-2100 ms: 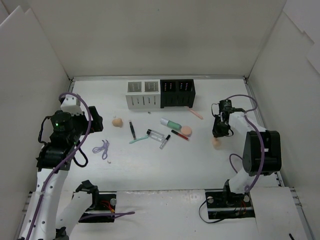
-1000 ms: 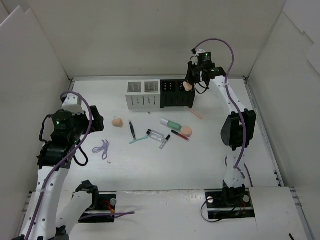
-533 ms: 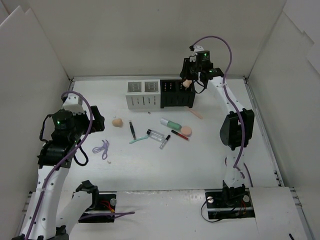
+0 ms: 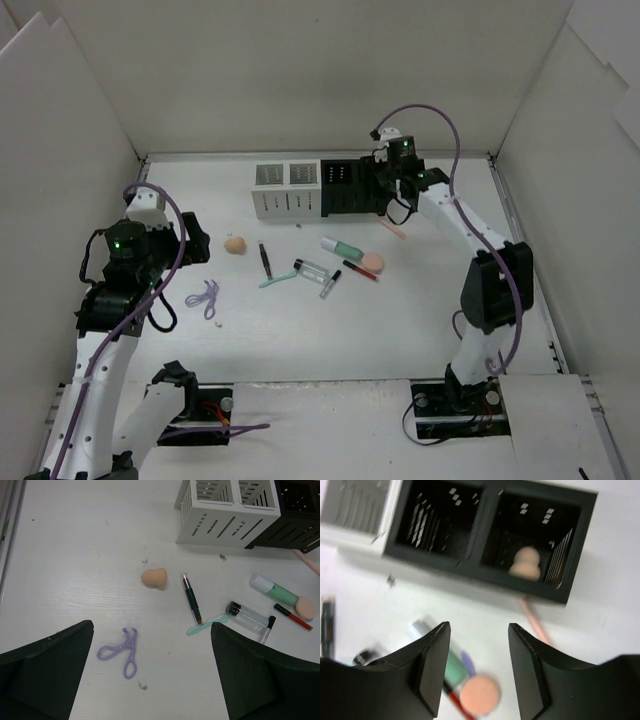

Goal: Organize the makeup

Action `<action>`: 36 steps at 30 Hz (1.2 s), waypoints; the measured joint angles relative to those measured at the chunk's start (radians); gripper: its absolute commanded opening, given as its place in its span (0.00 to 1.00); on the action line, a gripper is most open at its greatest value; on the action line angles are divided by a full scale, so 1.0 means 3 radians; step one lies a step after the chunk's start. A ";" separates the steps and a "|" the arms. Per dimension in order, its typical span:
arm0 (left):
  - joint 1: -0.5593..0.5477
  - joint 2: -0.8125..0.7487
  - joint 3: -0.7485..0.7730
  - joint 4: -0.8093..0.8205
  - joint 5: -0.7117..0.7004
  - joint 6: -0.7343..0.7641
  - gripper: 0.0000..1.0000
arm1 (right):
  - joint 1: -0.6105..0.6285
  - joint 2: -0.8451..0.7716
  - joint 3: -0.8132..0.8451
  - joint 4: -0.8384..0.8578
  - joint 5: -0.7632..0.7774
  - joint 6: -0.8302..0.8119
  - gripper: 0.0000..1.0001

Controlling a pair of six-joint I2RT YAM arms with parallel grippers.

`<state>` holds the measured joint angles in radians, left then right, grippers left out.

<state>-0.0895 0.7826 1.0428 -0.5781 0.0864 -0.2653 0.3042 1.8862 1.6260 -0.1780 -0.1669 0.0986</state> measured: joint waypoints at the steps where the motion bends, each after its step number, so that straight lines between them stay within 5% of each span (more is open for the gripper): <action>1: 0.0000 0.0000 0.0000 0.0000 -0.0001 0.0000 0.99 | 0.0052 -0.0167 -0.0163 -0.0006 0.0033 -0.0022 0.49; 10: 0.0000 -0.0006 0.0000 -0.0001 -0.0020 0.0001 0.99 | 0.0380 -0.1319 -0.1446 0.0112 0.0305 -0.0045 0.54; 19: 0.0000 0.0020 0.0000 -0.0001 -0.0027 0.0001 0.99 | 0.0509 -0.1008 -0.1984 0.0117 0.0534 0.0015 0.55; 36: 0.0000 0.0090 0.0000 -0.0001 -0.0024 0.0000 0.99 | 0.0607 -0.0491 -0.1906 0.0258 0.0649 0.0052 0.54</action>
<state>-0.0895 0.8097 1.0428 -0.5785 0.0792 -0.2653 0.4862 1.7390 1.0542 -0.1005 0.0277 0.1143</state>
